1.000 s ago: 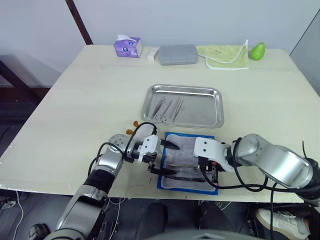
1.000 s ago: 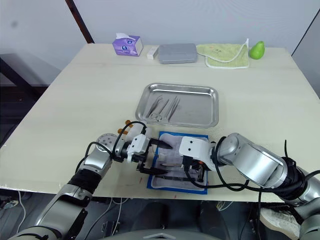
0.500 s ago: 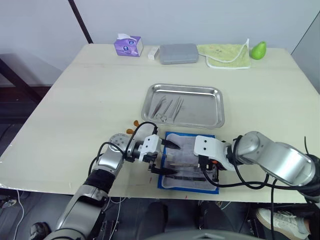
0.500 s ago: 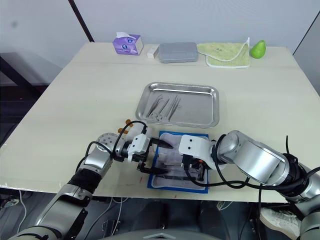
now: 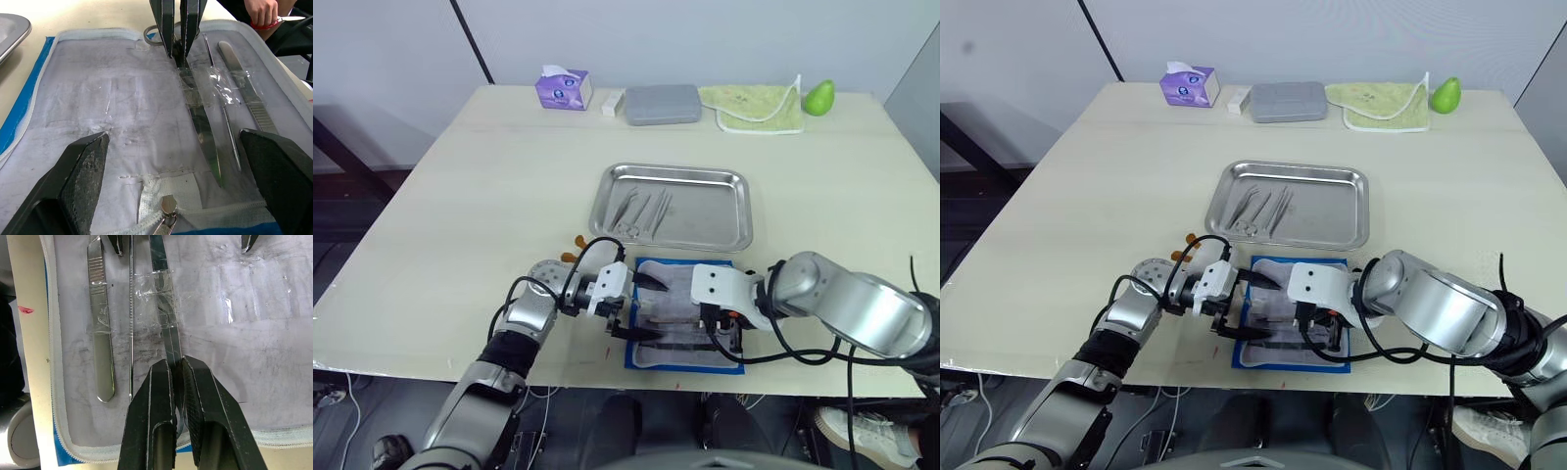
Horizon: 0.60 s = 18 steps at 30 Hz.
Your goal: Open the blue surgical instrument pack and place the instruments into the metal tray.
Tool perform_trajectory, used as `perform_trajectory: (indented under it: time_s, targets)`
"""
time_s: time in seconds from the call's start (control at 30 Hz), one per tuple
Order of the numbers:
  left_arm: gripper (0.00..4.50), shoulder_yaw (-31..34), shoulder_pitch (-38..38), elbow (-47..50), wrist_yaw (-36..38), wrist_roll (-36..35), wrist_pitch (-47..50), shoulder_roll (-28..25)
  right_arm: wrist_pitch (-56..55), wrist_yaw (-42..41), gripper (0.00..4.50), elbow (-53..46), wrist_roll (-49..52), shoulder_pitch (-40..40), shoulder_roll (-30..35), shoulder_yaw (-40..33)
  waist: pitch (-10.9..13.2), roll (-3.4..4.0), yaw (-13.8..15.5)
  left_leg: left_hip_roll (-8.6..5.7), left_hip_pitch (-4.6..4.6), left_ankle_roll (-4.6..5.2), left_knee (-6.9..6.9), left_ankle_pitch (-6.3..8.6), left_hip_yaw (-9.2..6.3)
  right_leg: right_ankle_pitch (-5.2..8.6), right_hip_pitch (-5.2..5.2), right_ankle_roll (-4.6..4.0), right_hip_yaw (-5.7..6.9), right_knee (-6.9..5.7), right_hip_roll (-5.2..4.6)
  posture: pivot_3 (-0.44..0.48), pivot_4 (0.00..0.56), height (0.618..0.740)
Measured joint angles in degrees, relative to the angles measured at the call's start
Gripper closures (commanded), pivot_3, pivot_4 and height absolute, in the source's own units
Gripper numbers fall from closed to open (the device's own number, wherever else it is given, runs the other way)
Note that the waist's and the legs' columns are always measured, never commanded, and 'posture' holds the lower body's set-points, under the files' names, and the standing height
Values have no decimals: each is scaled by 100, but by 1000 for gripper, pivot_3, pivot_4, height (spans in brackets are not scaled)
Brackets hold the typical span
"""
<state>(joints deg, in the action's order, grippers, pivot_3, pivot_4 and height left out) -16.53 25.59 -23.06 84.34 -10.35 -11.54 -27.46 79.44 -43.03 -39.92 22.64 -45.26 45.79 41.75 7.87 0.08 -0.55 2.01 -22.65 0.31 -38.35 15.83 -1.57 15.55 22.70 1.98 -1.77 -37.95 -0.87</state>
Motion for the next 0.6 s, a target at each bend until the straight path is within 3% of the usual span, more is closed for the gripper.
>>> perform_trajectory:
  time_s: [0.6]
  targets:
    - [0, -15, 16, 108, -21, 106, 118, 0, -87, 5, 4479, 47, -41, -223, 18, 283, 0, 0, -4, 0, 0, 0, 0, 0, -4, 0, 0, 0, 3, 0, 0, 0, 150, 740]
